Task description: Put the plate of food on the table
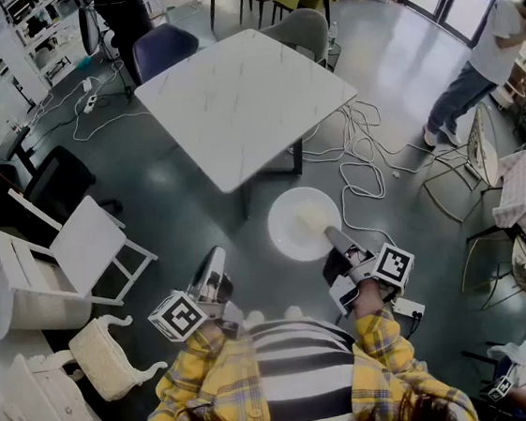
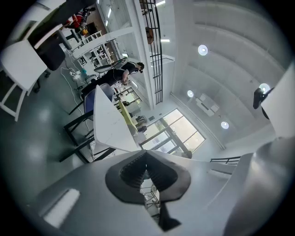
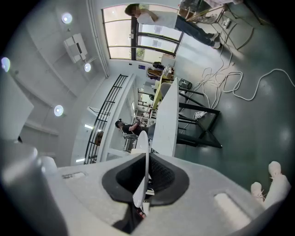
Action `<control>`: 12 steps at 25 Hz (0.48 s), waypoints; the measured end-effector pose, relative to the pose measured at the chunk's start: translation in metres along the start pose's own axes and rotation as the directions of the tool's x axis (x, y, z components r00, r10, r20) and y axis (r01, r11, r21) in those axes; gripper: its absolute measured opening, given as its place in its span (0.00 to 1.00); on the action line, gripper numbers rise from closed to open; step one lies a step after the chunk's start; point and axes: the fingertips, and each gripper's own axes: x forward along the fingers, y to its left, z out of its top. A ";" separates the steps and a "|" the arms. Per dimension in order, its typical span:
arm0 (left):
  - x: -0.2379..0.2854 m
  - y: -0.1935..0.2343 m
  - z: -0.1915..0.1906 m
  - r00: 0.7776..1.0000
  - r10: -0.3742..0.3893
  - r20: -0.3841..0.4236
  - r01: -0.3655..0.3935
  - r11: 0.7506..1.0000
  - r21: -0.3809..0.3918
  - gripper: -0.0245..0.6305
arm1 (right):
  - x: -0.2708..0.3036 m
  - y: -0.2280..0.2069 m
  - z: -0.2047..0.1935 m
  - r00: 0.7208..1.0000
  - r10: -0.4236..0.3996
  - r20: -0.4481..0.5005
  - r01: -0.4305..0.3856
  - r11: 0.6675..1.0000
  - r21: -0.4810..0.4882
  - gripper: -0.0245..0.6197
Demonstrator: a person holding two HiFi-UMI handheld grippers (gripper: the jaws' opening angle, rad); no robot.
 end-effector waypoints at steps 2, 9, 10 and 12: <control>0.002 0.001 0.000 1.000 -0.006 0.002 0.006 1.000 -0.005 0.01 | 0.001 0.000 0.002 1.000 0.000 0.003 0.000 1.000 -0.002 0.06; 0.007 0.000 0.007 1.000 -0.020 0.011 0.020 1.000 -0.002 0.01 | 0.009 0.002 0.006 1.000 0.012 0.003 -0.012 1.000 -0.015 0.06; 0.007 0.000 0.006 1.000 -0.015 0.010 0.015 1.000 -0.010 0.01 | 0.009 0.003 0.005 1.000 0.010 0.002 -0.010 1.000 -0.014 0.06; 0.008 0.002 0.005 1.000 -0.008 0.007 0.008 1.000 -0.017 0.01 | 0.009 0.004 0.005 1.000 0.009 0.001 -0.009 1.000 -0.015 0.06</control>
